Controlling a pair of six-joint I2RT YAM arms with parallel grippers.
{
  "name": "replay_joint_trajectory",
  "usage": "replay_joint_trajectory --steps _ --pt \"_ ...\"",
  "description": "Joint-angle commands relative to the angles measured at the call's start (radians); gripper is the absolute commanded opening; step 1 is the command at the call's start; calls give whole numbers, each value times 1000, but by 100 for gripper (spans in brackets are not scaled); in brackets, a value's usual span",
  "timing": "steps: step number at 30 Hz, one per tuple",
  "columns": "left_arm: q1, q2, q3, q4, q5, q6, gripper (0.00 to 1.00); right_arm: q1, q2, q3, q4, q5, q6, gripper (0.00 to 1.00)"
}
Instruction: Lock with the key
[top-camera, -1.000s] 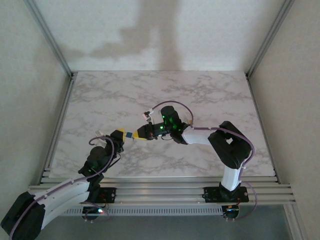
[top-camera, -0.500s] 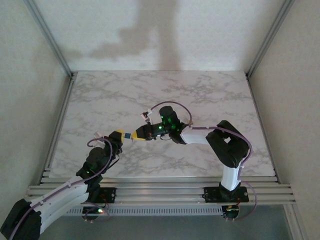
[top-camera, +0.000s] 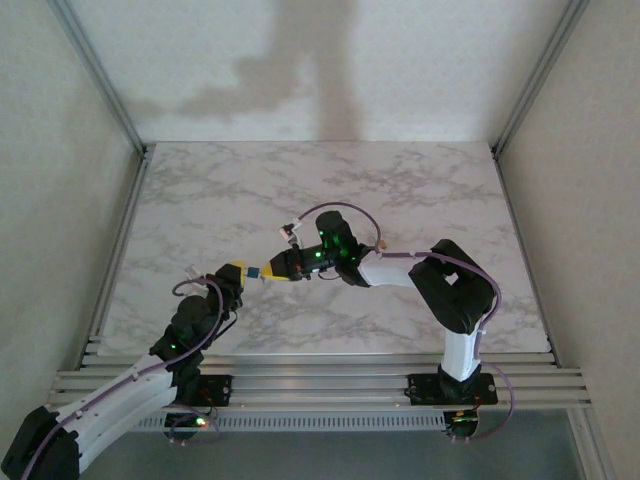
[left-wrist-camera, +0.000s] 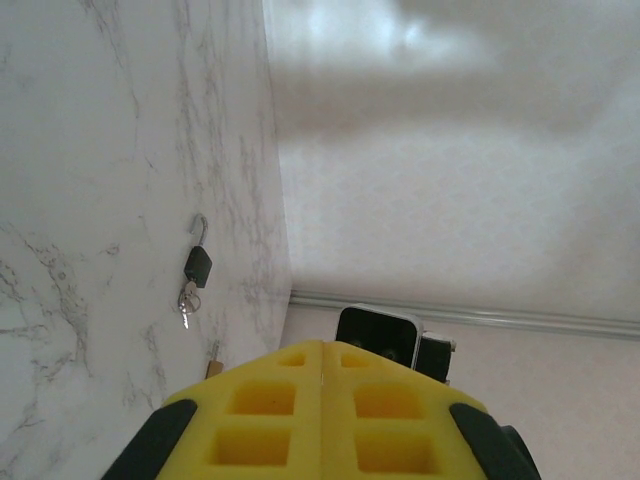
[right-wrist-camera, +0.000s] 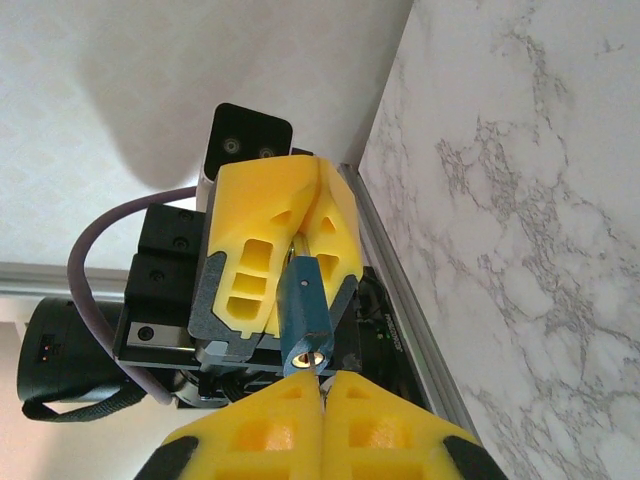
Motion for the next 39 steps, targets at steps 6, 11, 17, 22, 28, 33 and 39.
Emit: replay_joint_trajectory --steps 6,11,17,22,28,33,39 --pt "44 -68 1 -81 -201 10 0 -18 30 16 -83 -41 -30 0" --pt "46 -100 14 -132 -221 20 0 -19 43 25 -99 -45 -30 0" --pt "48 -132 20 -170 -240 25 0 -18 53 34 -119 -47 -33 0" --pt "51 -144 18 -181 -244 23 0 -19 56 40 -134 -48 -38 0" --pt "55 -161 18 -184 -247 22 0 -20 55 42 -150 -49 -46 0" --pt "62 -187 21 -231 -257 22 0 -23 50 40 -157 -49 -49 0" --pt "68 -205 26 -254 -264 26 0 -27 47 42 -164 -53 -50 0"
